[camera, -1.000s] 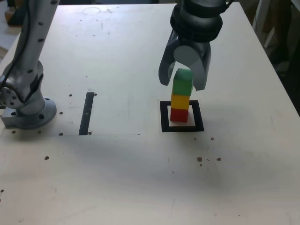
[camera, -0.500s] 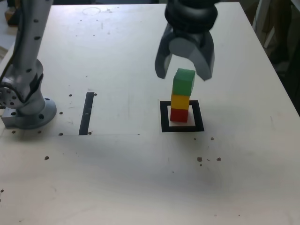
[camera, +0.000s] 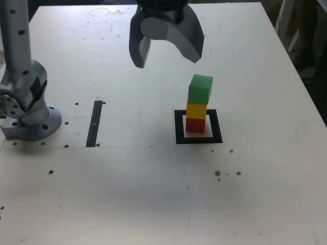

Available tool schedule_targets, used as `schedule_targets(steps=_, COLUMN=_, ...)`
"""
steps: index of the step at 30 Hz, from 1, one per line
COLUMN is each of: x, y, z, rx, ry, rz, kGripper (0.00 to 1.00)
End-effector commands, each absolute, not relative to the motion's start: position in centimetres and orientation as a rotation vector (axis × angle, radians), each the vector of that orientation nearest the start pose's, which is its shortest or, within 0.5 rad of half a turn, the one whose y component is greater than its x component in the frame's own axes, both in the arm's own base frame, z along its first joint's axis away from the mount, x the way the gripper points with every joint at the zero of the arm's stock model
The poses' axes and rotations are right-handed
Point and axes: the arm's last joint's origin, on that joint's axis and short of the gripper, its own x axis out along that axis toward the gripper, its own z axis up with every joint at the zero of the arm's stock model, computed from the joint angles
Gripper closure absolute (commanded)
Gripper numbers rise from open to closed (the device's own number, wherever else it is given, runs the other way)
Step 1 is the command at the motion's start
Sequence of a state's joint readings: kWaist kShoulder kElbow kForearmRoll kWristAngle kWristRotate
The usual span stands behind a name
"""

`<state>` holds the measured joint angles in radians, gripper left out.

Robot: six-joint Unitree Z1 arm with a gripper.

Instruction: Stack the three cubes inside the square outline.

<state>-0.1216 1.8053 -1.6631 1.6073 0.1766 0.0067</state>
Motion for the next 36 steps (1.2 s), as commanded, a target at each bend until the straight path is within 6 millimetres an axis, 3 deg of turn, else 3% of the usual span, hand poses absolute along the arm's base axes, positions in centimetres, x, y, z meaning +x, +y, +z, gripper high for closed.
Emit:
schedule_targets(steps=1, x=26.8, y=-2.3, z=35.4, rx=0.259, ry=1.742, rz=0.05, kGripper=0.01)
schedule_targets(steps=12, x=21.7, y=-1.7, z=33.3, rx=0.225, ry=1.801, rz=0.108, kGripper=0.01)
schedule_targets(steps=24, x=17.0, y=-1.3, z=29.2, rx=0.168, ry=1.836, rz=0.136, kGripper=0.0)
schedule_targets(steps=36, x=15.1, y=-1.3, z=25.0, rx=0.118, ry=1.827, rz=0.118, kGripper=0.0)
